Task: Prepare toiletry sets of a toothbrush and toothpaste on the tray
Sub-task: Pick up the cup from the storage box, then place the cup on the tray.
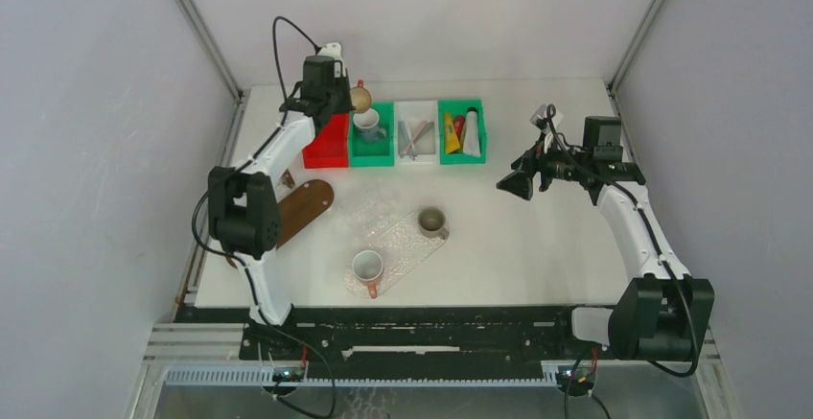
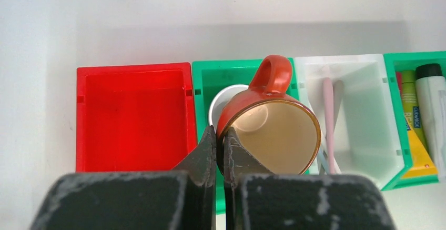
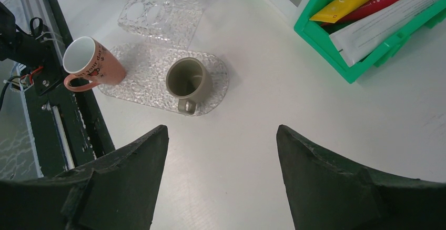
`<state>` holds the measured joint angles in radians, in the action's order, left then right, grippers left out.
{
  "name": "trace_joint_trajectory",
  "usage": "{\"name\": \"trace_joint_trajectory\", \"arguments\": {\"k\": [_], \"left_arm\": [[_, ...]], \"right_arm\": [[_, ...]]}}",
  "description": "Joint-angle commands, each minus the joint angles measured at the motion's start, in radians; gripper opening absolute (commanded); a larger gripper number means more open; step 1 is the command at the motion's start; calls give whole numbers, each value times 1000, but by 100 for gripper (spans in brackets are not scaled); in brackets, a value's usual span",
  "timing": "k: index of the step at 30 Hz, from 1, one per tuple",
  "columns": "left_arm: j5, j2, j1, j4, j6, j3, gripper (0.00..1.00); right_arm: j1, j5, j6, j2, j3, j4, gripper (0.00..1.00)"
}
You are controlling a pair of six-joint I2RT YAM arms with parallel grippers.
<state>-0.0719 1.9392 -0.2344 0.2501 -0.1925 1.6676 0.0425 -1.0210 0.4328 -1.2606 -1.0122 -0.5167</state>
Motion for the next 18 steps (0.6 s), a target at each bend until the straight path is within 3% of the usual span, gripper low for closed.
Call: {"name": "trace_joint_trajectory", "arguments": {"k": [1,9,18], "left_arm": [[-12,-147,2,-139,-35,-75,0],[-197,-369,3,-258,-122,-295,0],[-230,-486,2,-166,-252,-363,0]], "right_arm": [[-7,-1,15,3,5,35,83],[-10,2,15,3,11,39,83],[-18,3,18,7,13,39,83]]}}
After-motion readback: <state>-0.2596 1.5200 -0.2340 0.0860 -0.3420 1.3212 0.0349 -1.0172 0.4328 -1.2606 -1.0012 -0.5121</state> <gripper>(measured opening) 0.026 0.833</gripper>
